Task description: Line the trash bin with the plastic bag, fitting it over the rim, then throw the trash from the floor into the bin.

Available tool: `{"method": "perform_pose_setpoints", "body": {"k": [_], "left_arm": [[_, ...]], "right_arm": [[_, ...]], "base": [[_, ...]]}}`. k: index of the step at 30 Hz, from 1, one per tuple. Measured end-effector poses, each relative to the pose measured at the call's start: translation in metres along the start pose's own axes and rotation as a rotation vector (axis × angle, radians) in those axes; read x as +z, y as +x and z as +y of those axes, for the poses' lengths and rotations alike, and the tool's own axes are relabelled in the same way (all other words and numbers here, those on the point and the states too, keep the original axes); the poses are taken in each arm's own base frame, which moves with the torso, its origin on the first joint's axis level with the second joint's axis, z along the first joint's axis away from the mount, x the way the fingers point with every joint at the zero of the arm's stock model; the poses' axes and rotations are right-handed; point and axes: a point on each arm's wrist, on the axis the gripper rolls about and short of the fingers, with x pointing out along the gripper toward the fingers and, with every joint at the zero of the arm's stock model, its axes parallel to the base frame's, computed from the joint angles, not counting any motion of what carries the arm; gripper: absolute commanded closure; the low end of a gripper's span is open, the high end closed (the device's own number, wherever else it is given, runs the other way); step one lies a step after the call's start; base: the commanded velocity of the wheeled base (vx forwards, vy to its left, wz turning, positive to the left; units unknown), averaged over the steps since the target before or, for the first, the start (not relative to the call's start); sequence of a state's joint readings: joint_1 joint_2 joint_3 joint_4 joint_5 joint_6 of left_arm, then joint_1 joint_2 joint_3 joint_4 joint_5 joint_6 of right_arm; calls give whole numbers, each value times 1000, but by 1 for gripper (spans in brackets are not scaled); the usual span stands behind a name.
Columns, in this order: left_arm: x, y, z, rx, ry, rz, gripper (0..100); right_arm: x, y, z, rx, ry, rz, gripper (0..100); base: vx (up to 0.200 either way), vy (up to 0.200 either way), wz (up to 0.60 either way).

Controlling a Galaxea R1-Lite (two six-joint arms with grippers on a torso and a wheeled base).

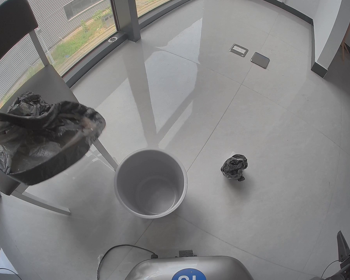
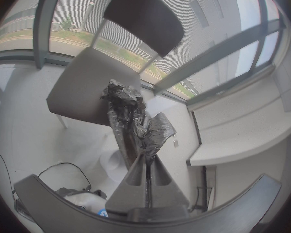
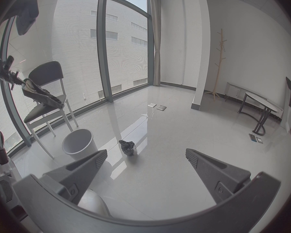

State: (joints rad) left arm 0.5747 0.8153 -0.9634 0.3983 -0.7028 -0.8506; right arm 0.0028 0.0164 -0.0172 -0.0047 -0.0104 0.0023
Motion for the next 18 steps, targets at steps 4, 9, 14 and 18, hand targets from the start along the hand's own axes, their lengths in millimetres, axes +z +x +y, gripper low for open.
{"method": "perform_pose_setpoints", "body": {"k": [4, 9, 14, 18], "left_arm": [[-11, -28, -28, -91, 49, 79, 100], [-16, -57, -50, -177, 96, 144, 100], [-11, -82, -72, -268, 178, 180, 100], [-8, -88, -77, -300, 291, 208, 100]], "right_arm": [[0, 0, 0, 3, 3, 0, 0], [21, -2, 0, 20, 132, -16, 0], [50, -2, 1, 46, 163, 11, 0], [58, 0, 1, 58, 64, 67, 0]], "base": [[0, 0, 0], [0, 0, 0], [0, 0, 0], [0, 0, 0]]}}
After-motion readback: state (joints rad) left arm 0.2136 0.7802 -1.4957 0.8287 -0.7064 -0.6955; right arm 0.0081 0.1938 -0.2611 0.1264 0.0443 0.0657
